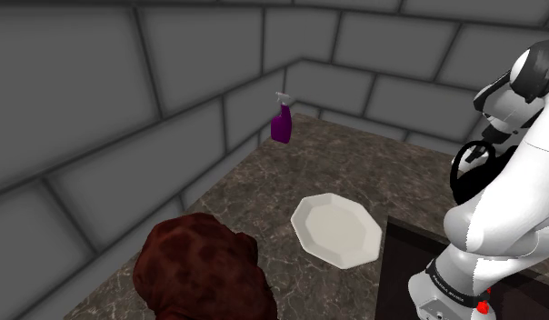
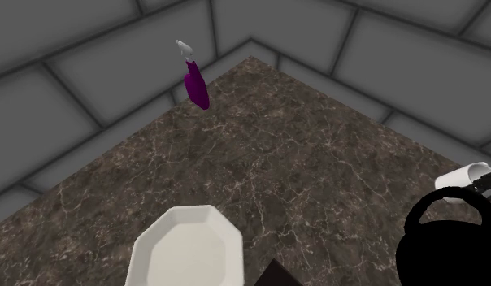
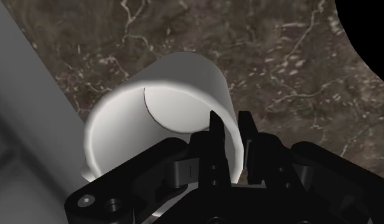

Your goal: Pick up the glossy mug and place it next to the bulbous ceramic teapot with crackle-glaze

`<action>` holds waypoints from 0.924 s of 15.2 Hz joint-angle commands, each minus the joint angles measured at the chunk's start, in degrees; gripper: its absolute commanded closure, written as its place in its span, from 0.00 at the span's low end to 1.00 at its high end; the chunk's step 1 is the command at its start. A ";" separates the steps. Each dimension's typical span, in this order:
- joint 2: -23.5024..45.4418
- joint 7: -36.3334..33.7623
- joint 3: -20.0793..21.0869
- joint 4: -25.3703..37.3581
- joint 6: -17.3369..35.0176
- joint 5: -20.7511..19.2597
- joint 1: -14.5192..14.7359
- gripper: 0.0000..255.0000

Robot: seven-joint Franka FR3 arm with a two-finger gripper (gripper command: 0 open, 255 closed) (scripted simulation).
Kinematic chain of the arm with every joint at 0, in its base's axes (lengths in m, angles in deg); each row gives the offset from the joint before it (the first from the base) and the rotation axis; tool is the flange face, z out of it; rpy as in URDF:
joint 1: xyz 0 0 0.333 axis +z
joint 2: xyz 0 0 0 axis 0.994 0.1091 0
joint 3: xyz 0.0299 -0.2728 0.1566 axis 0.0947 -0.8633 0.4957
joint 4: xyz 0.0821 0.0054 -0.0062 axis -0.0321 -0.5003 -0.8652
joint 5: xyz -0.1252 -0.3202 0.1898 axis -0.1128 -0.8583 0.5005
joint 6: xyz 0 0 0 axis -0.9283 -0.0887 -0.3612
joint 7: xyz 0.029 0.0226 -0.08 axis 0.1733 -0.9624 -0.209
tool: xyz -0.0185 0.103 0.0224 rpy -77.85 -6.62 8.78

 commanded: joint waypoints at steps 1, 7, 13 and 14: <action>0.68 0.54 0.22 -0.21 0.67 0.80 -0.15 1.00; 0.68 0.54 0.23 -0.21 0.67 0.80 -0.15 1.00; 0.68 0.55 0.23 -0.21 0.67 0.80 -0.15 0.00; 0.68 0.55 0.23 -0.21 0.67 0.80 -0.15 0.00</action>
